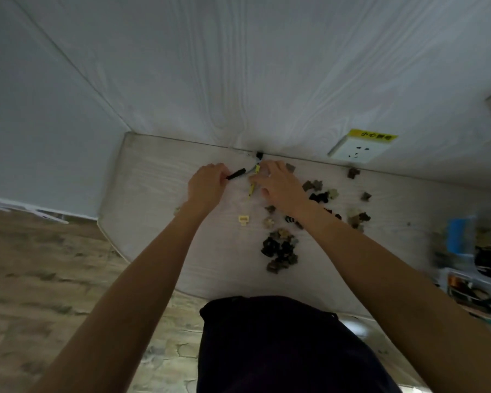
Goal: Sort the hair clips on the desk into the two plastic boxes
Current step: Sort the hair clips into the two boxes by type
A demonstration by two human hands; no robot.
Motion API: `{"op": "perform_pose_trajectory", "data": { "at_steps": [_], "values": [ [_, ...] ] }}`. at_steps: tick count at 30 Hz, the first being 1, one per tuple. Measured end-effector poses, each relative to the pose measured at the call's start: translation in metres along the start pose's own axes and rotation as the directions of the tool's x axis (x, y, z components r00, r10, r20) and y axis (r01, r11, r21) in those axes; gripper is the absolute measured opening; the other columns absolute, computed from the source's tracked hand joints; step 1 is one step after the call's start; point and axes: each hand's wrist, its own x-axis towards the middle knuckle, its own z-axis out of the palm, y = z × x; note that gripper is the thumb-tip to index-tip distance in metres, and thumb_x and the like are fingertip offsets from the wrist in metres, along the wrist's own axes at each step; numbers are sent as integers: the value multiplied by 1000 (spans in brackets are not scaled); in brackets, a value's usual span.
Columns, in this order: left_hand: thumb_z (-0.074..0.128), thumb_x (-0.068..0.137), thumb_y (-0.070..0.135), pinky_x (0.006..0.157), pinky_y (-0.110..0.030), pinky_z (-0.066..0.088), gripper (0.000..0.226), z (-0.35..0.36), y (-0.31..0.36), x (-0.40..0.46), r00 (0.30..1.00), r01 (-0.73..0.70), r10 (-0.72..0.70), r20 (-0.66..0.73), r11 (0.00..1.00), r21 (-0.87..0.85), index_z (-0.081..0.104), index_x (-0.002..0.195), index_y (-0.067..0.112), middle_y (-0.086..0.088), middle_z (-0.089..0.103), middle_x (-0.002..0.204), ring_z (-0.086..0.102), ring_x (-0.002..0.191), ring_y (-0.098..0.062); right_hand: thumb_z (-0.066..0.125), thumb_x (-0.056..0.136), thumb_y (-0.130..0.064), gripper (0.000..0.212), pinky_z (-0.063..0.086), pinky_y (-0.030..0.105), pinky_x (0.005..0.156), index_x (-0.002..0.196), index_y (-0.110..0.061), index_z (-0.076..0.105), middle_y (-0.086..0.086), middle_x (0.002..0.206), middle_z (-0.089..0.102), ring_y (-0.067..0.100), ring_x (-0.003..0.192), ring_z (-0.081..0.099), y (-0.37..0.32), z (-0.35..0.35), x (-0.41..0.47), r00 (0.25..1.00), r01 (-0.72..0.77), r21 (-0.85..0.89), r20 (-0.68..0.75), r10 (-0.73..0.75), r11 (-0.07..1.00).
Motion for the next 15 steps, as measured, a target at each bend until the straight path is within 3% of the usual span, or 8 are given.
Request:
{"op": "perform_pose_trajectory", "data": {
  "at_steps": [5,10,13,15],
  "values": [
    [49,92,15,77,-32,43,19,5,16,6,989,-124,114,-89,986,-108,60,106,9,-13,60,101,57,93,-27,55,86,-11,26,51,43,72,112,-6,60,22,114,48,34,101,47,8,1,-2,996,-86,-5,19,86,996],
    [55,89,17,80,-38,46,22,14,35,15,993,-116,118,32,992,-46,58,109,9,-15,58,104,57,95,-31,67,73,-11,8,50,36,63,76,-5,64,16,84,58,31,76,55,15,1,-1,998,-14,-140,-59,6,990],
    [55,89,22,79,-39,46,25,10,36,18,994,-87,85,68,996,26,56,110,9,-15,62,106,58,95,-32,72,66,-10,13,47,32,67,75,-7,63,10,79,61,27,75,57,19,4,0,998,58,-324,9,-58,944],
    [50,92,23,76,-38,44,24,6,32,18,989,-113,101,105,987,112,55,110,8,-16,62,106,56,97,-32,72,66,-5,17,48,31,69,79,-5,61,11,76,63,27,71,59,21,6,1,997,71,-318,26,-66,945]
  ]
}}
